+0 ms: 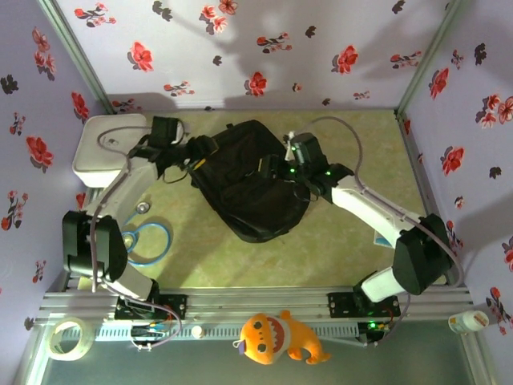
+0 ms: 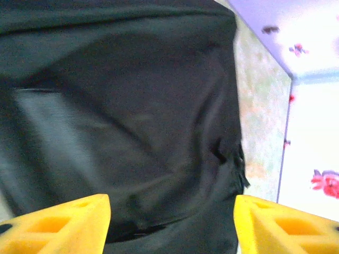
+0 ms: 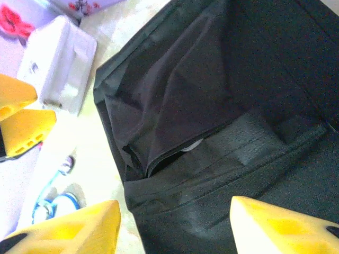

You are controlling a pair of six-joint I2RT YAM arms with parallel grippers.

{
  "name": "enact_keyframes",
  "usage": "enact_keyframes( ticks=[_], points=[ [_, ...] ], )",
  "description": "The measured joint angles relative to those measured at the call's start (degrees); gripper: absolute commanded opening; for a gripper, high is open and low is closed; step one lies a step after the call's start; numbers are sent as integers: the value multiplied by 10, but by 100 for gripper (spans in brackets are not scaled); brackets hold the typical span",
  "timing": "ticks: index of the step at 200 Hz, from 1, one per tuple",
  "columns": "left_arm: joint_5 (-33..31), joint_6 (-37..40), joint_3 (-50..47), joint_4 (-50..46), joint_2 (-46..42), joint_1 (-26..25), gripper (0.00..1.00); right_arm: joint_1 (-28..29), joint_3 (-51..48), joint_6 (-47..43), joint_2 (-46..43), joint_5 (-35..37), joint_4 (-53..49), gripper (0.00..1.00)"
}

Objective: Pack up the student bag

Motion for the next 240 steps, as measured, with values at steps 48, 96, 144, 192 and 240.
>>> enact_keyframes(
  ticks=[48,96,144,192,240],
  points=[
    [-2,-14,-159,26,-56,54,72,88,188,-127,148,78,-129,56],
    [-2,-20,-246,42,-85,85,74,139,344,-200,309,106,-216,49],
    [-2,-22,-259,50,-90,95,75,141,401,-221,377,135,-243,40],
    [-2,-22,-259,52,-90,95,75,141,440,-236,415,176,-257,38],
    [-2,-22,-259,52,-90,95,75,141,454,-254,437,182,-271,28]
  ],
)
